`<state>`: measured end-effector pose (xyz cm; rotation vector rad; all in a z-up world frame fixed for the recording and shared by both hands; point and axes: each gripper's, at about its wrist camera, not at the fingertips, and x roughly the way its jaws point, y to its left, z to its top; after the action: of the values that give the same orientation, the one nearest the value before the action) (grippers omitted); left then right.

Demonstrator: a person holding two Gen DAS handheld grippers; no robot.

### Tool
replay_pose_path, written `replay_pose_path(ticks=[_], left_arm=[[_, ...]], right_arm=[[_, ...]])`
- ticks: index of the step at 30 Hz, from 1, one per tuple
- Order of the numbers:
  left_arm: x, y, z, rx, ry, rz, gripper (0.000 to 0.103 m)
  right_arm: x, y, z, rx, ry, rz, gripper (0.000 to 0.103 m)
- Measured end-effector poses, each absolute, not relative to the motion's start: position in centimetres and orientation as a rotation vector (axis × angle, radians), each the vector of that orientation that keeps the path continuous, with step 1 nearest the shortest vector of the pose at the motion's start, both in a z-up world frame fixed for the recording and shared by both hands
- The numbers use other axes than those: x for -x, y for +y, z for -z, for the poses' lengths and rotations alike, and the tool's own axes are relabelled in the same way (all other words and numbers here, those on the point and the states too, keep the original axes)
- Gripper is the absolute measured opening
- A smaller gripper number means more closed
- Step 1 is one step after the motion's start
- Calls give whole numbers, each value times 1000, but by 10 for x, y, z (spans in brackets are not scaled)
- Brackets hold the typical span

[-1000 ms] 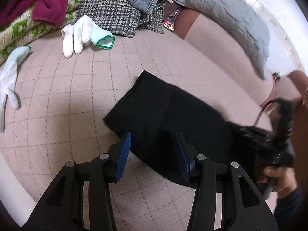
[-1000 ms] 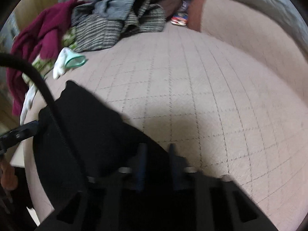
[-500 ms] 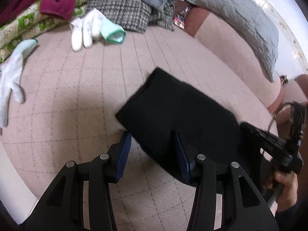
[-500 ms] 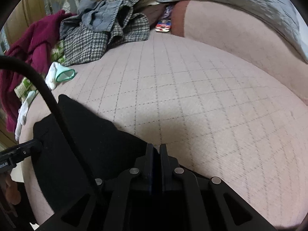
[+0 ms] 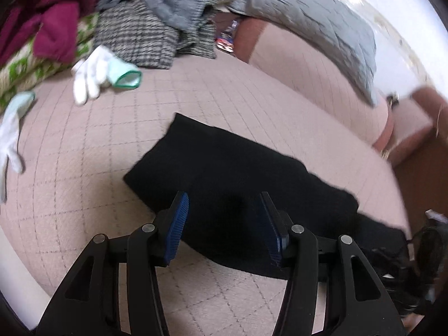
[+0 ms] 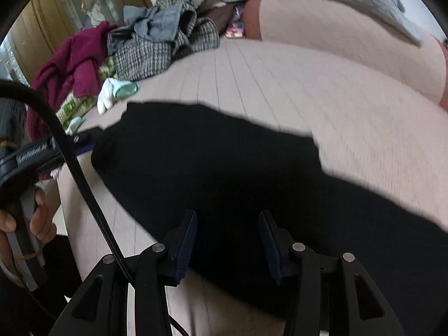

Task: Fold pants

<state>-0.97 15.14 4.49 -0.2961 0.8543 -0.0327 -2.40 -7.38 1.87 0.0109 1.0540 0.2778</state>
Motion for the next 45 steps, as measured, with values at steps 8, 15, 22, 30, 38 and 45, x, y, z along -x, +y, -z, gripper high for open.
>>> replay_pose_path(ticks=[8,15,22,30,38,45], left_arm=[[5,114,-43,171,854,56,51],[3,86,-51,134,830,121,51],[-1,56,-53,125,838,238,51],[-12,25,-47,106,871,297,51],[-17,-11,-43,68,882,392,51],[-16,-45,-40,13,890,485,51]], right_arm=[[50,-99,-33,-109,1042,-240,44],[63,-153,-54,-167,1015,-117,44],[78,-213,-65,-196,1010,16,46],[84,-266,-67,-191,1007,155,46],[104,-311,-78,-139,982,285,46],[114,-341,-76,-212,956,315,47]])
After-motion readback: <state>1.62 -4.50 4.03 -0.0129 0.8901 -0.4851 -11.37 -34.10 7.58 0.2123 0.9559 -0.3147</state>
